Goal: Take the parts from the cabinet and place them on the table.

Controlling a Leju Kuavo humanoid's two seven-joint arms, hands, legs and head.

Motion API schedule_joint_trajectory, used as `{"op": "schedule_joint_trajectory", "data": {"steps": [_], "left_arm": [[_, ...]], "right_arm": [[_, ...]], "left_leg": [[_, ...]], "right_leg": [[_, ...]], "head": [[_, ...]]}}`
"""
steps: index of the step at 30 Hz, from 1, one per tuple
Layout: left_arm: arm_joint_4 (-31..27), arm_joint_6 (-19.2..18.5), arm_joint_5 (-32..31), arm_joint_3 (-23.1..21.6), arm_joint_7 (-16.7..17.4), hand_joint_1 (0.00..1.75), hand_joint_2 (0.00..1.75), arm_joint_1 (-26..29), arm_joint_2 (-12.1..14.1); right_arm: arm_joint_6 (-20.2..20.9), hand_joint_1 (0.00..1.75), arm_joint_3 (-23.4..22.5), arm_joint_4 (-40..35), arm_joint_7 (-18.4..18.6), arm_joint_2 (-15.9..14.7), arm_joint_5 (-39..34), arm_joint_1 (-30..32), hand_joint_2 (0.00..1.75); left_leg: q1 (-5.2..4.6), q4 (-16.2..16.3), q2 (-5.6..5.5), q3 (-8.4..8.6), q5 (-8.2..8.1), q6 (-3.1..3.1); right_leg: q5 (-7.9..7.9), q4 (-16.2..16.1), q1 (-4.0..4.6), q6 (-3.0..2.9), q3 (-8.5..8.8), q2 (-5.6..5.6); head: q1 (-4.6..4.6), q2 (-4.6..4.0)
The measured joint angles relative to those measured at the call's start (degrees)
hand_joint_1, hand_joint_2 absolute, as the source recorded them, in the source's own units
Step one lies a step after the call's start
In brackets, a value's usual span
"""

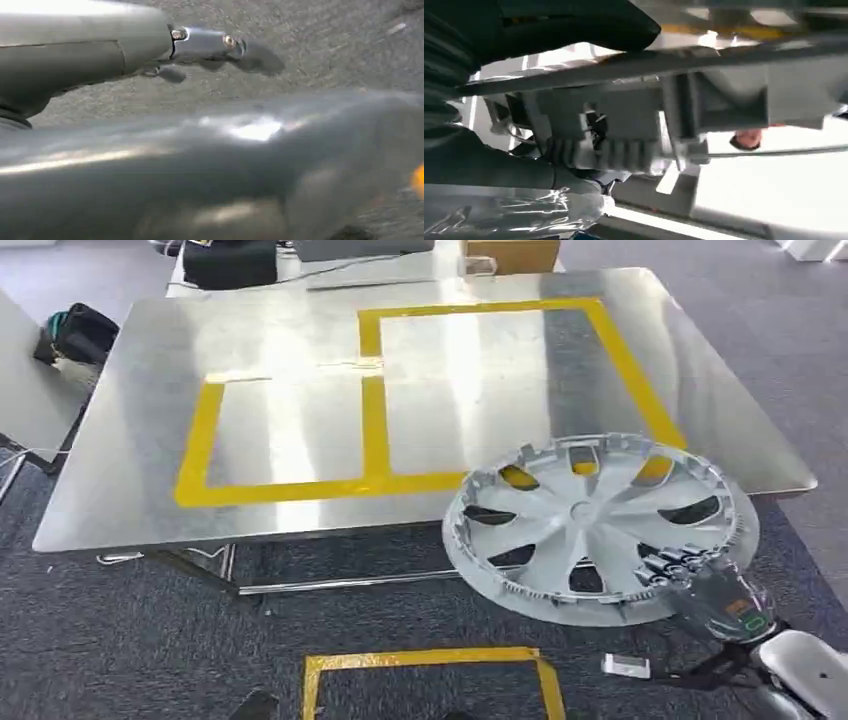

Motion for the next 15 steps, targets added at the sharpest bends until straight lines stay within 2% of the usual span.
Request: {"op": "schedule_joint_trajectory", "data": {"steps": [1,2,3,4,5,6,7,8,9,10,11,12,13,14,15], "left_arm": [[0.2,0.4,0.6,0.5,-0.2,0.0,0.0,0.1,-0.3],[0.4,0.8,1.0,0.7,-0.5,0.0,0.0,0.1,-0.3],[0.6,0.9,1.7,1.1,-0.4,0.0,0.0,0.1,-0.3],[0.6,1.2,2.3,1.7,-0.4,0.0,0.0,0.3,-0.4],[0.6,1.5,2.6,2.2,-0.5,0.0,0.0,0.2,-0.3],[0.6,1.8,2.9,2.5,-0.7,0.0,0.0,-0.1,-0.3],[0.6,2.1,3.1,3.0,-0.8,0.0,0.0,-0.3,-0.2],[0.6,2.2,3.4,3.5,-0.9,0.0,0.0,-0.4,-0.1],[0.7,2.3,3.5,3.9,-1.0,0.0,0.0,-0.1,0.1],[0.9,2.4,3.8,4.3,-1.1,0.0,0.0,0.5,0.2],[1.4,2.4,3.9,4.6,-1.2,0.0,0.0,1.4,0.3],[1.6,2.5,3.9,4.8,-1.3,0.0,0.0,2.2,0.4],[1.6,2.5,4.1,4.9,-1.2,0.0,0.0,2.4,0.4],[1.4,2.7,4.1,5.1,-1.4,0.0,0.0,1.7,0.2],[1.1,2.7,4.1,5.2,-1.5,0.0,0.0,0.3,0.1]], "right_arm": [[0.0,1.75,0.0,0.3,0.1,0.1,0.3,1.0,1.75],[0.0,1.75,0.3,0.8,0.4,0.1,0.4,1.7,1.75],[0.0,1.75,0.7,1.1,0.4,0.2,0.7,2.4,1.75],[0.1,1.75,0.9,1.2,0.2,0.2,0.9,2.7,1.75],[0.1,1.75,1.0,1.2,0.3,0.3,0.9,2.7,1.75],[0.1,1.75,1.0,1.2,0.3,0.3,1.0,2.4,1.75],[0.1,1.75,1.1,1.2,0.4,0.3,1.1,2.2,1.75],[0.1,1.75,1.2,1.2,0.5,0.5,1.2,2.1,1.75],[0.1,1.75,1.3,1.2,0.5,0.6,1.3,2.1,1.75],[0.2,1.75,1.5,1.4,0.5,0.9,1.3,2.3,1.75],[0.2,1.75,1.9,1.8,0.5,1.4,1.4,2.2,1.75],[0.3,1.75,2.3,2.3,0.5,1.9,1.5,2.3,1.75],[0.4,1.75,2.4,2.2,0.4,1.9,1.6,2.3,1.75],[0.4,1.75,2.2,1.6,0.3,1.7,1.6,1.7,1.75],[0.4,1.75,1.7,1.2,0.5,1.6,1.4,0.6,1.75]], "left_leg": [[0.05,3.4,0.78,-0.47,0.96,-1.73],[0.55,7.6,0.74,-0.68,0.8,-3.09],[1.31,11.9,0.68,-1.18,-1.19,-4.17],[1.95,14.7,0.7,-2.1,-4.09,-4.55],[2.5,16.5,0.77,-3.99,-7.42,-4.51],[2.68,16.9,0.86,-6.21,-9.98,-4.23],[2.67,16.5,0.95,-9.01,-11.0,-3.78],[2.47,15.3,0.99,-11.82,-9.85,-3.25],[2.1,12.7,1.06,-14.96,-4.3,-2.48],[1.43,9.1,0.99,-18.11,7.27,-1.36],[1.08,5.1,0.89,-20.26,18.83,-0.93],[0.74,3.3,0.72,-20.88,20.87,-0.64],[1.31,5.2,1.16,-20.72,17.91,-0.49],[1.34,6.2,1.1,-20.9,15.17,-0.23],[1.41,7.9,1.05,-21.85,14.07,0.18]], "right_leg": [[-0.93,-0.9,-0.59,0.14,2.36,0.39],[-1.89,-2.1,-1.11,0.23,5.16,-0.08],[-2.9,-3.9,-1.62,0.9,8.79,-0.3],[-3.29,-5.8,-2.07,1.29,11.69,-0.28],[-3.39,-8.1,-2.44,1.36,14.41,-0.21],[-3.3,-10.3,-2.76,1.49,16.7,-0.15],[-3.05,-12.8,-3.03,1.83,18.93,-0.07],[-2.79,-15.0,-3.07,2.18,20.96,-0.02],[-2.6,-17.1,-3.05,2.47,23.04,0.15],[-2.73,-18.2,-2.97,2.73,23.72,0.34],[-3.62,-18.0,-2.79,3.32,24.63,0.89],[-5.14,-16.2,-2.25,3.84,24.58,1.39],[-7.01,-14.0,-1.94,4.13,24.2,1.85],[-8.55,-12.3,-1.93,4.83,23.49,1.92],[-10.0,-11.2,-2.09,5.15,23.18,1.81]], "head": [[-0.04,0.02],[0.07,0.0],[-0.08,0.0],[-0.3,0.0],[-0.41,-0.02],[-0.65,-0.02],[-0.76,-0.02],[-1.11,-0.02],[-1.08,-0.02],[-1.11,-0.02],[-1.28,-0.02],[-1.26,0.0],[-1.19,-0.02],[-1.28,-0.02],[-1.18,0.0]]}}
